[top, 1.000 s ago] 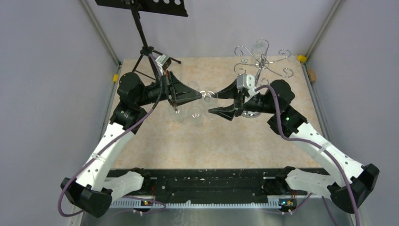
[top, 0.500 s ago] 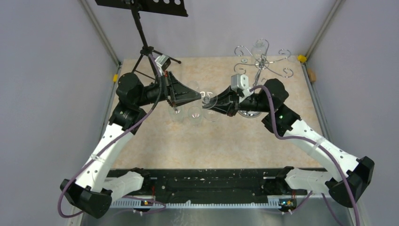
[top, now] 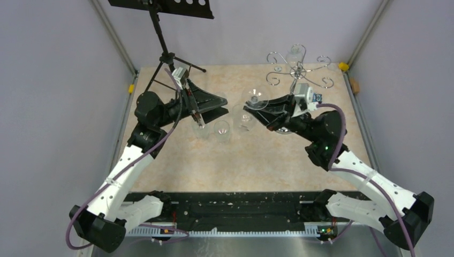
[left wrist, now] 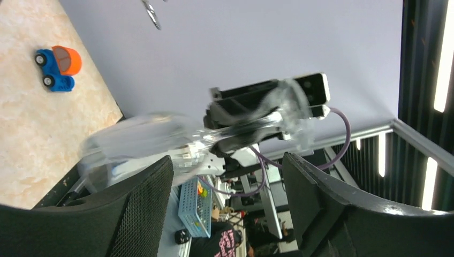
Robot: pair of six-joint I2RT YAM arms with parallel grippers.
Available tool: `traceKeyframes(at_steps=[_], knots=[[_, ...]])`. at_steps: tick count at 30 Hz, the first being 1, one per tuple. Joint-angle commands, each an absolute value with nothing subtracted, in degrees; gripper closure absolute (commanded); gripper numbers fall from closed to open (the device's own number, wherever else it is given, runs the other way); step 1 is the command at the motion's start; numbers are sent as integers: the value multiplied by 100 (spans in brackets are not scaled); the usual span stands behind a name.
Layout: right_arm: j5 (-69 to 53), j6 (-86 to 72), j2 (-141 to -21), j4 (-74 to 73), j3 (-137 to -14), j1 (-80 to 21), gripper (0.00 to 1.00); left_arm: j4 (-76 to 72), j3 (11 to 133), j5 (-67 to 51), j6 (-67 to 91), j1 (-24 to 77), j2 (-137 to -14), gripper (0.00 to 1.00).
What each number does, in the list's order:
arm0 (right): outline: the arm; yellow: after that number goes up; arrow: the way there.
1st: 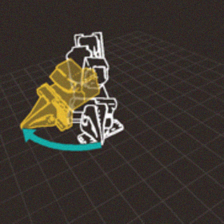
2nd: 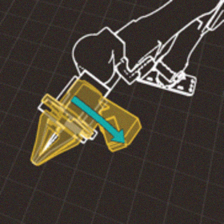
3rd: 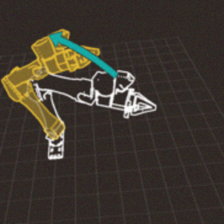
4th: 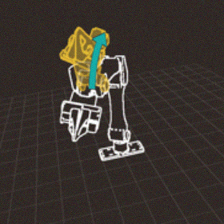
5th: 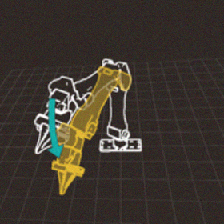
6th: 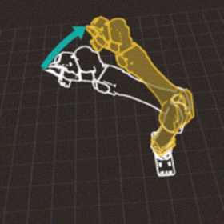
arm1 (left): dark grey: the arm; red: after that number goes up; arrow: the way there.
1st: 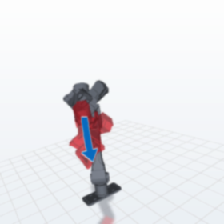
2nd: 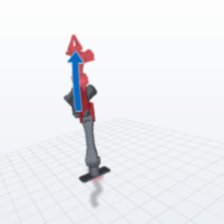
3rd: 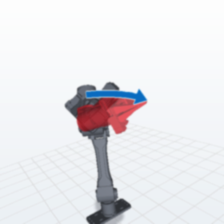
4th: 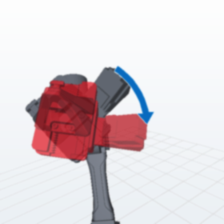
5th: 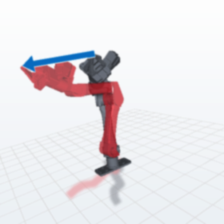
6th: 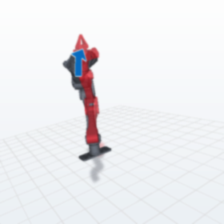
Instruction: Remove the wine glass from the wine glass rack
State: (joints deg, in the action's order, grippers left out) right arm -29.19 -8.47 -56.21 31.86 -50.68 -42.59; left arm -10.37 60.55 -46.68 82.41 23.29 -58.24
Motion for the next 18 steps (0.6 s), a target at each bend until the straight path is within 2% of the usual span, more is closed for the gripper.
traceKeyframes(at_steps=[1, 4, 9, 15, 18], knots=[[-1608, -1679, -5132, 4775, -4980, -4307, 100, -1738, 5771, -4167, 8332, 2332, -5730, 22], [-857, -2430, -5031, 5134, -4925, -4307, 100, -2072, 5645, -4121, 8429, 2366, -5759, 19], [-339, -3172, -5221, 5697, -4922, -4307, 100, -2628, 5632, -4125, 8635, 2611, -5874, 19], [260, -3727, -5532, 6107, -4872, -4308, 100, -3308, 5589, -4054, 9007, 2835, -5928, 35], [372, -3842, -5642, 6323, -4809, -4307, 100, -3506, 5545, -4010, 9204, 2925, -5939, 39]])
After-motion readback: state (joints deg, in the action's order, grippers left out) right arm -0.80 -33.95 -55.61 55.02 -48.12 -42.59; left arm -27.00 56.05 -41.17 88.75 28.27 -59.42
